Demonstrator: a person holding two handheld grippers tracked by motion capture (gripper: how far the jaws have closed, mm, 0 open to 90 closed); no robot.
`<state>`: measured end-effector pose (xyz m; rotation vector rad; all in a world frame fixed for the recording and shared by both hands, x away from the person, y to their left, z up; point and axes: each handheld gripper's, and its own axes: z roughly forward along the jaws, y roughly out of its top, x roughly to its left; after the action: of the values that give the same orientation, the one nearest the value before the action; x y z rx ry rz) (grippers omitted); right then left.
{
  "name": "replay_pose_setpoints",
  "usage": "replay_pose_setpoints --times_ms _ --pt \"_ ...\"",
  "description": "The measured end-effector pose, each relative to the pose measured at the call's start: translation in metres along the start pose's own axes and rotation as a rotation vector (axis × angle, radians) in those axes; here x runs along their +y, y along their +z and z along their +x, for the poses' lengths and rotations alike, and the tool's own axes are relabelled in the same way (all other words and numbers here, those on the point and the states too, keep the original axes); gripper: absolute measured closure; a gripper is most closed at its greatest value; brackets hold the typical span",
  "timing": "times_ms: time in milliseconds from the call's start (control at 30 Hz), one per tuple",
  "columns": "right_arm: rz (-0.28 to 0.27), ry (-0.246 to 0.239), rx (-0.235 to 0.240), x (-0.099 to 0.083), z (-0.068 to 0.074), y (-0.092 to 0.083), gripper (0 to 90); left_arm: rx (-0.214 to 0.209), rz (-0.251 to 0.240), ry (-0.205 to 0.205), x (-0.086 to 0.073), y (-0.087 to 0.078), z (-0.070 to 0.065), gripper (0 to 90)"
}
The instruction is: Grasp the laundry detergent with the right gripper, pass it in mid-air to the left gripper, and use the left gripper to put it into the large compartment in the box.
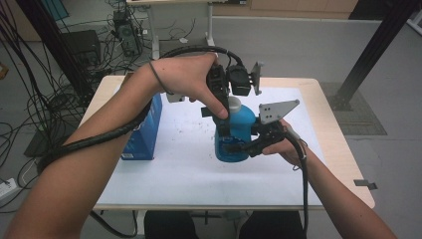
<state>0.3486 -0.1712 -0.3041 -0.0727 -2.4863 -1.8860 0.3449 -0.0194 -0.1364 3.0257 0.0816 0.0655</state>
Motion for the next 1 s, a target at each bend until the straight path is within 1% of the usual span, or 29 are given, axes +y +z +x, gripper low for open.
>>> replay_pose_setpoints --times_ms 400,533,1000 --pt "-0.002 -0.003 -0.002 0.0006 0.0000 -0.0002 43.3 0.003 -0.009 0.000 0.0016 -0.0004 -0.0001 7.9" --pt "0.002 -0.004 -0.002 0.0004 -0.0002 0.0005 43.3 0.004 -0.004 -0.001 0.0003 0.0001 0.0001 7.9" --pt "0.011 -0.008 0.012 0.0012 0.0007 0.0043 43.3 0.005 -0.015 -0.001 -0.0039 -0.0015 -0.0008 8.0"
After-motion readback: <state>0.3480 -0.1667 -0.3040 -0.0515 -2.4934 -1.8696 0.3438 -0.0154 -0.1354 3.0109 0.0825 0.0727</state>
